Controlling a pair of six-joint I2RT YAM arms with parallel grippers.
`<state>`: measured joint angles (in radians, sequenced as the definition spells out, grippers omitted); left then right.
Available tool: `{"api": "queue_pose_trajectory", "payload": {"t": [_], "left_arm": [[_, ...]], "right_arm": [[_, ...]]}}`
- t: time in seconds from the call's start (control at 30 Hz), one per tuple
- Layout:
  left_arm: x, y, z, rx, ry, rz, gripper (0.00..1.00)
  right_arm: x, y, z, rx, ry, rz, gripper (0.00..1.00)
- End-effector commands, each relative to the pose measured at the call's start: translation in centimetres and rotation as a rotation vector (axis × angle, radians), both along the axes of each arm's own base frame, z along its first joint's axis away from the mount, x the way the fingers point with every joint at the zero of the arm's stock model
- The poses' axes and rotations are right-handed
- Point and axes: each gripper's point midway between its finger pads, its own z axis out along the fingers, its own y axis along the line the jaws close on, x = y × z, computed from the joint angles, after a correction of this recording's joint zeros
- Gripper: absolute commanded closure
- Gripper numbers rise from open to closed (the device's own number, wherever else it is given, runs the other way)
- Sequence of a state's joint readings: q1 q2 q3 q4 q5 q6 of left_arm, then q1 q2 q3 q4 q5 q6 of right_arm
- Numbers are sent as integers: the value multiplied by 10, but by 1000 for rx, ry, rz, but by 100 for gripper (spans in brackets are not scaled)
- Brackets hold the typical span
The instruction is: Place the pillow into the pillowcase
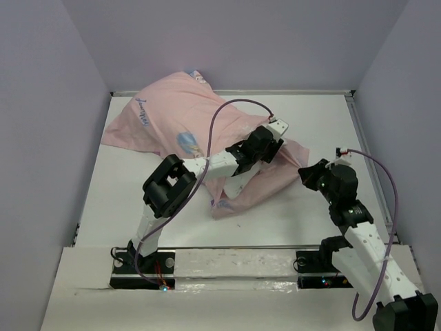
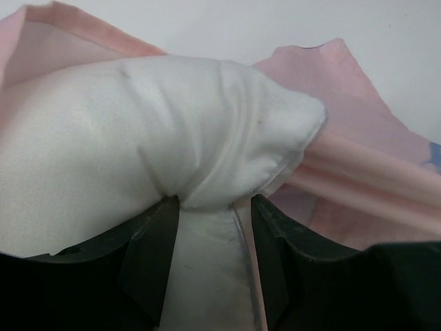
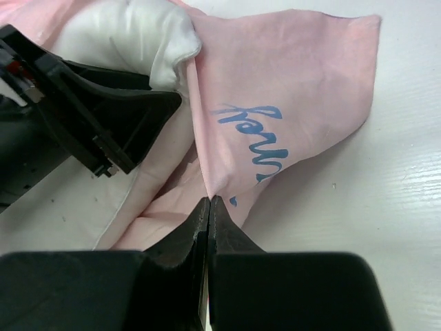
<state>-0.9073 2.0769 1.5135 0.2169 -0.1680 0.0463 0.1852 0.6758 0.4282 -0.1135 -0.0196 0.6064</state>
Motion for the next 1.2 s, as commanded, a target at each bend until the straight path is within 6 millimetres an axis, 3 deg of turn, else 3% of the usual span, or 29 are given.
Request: {"api": "queue_pose_trajectory", "payload": {"t": [0.0, 0.2, 0.3, 0.5, 0.53, 0.63, 0.67, 0.77, 0.8, 0.83, 0.9, 0.93, 1.0, 1.07, 1.1, 1.13, 1.17], "left_arm": [[35, 64, -28, 134, -18, 195, 41], [24, 61, -65, 117, 69, 158, 43], [6, 53, -73, 48, 126, 119, 45], [-31, 34, -78, 35, 144, 34, 46], [-43, 32, -79, 18, 167, 5, 46], [-65, 21, -65, -69, 197, -57, 46], [-67, 18, -54, -105, 192, -68, 46], [-71, 13, 14, -259, 132, -85, 42], [-77, 11, 56, -339, 98, -124, 37], [-81, 9, 81, -404, 82, -133, 29], [-88, 12, 126, -499, 47, -157, 24], [-97, 17, 161, -565, 18, -189, 20], [-113, 28, 202, -650, -3, -223, 17], [-122, 39, 217, -691, -4, -232, 15], [-125, 47, 222, -704, -5, -223, 14], [-130, 65, 226, -730, 0, -194, 14], [-134, 76, 222, -725, 15, -173, 14]], "right_arm": [[-16, -13, 29, -28, -73, -44, 100], [-44, -23, 118, -5, -371, -63, 100], [-47, -25, 145, 6, -436, -73, 100], [-31, -25, 179, 48, -525, -99, 100], [-29, -23, 193, 61, -572, -93, 100], [-29, 3, 216, 93, -627, 52, 100], [-29, 22, 210, 105, -602, 156, 100], [-32, 48, 179, 130, -475, 309, 100], [-28, 49, 161, 121, -410, 310, 100], [-27, 47, 124, 99, -304, 301, 100], [-25, 41, 96, 69, -230, 268, 100], [-25, 41, 75, 37, -150, 283, 100], [-26, 47, 59, 22, -73, 333, 100], [-26, 51, 46, 4, -14, 373, 89], [-25, 52, 52, -1, -25, 379, 83], [-26, 51, 55, -10, -31, 377, 68], [-27, 49, 64, -33, -67, 384, 59]]}}
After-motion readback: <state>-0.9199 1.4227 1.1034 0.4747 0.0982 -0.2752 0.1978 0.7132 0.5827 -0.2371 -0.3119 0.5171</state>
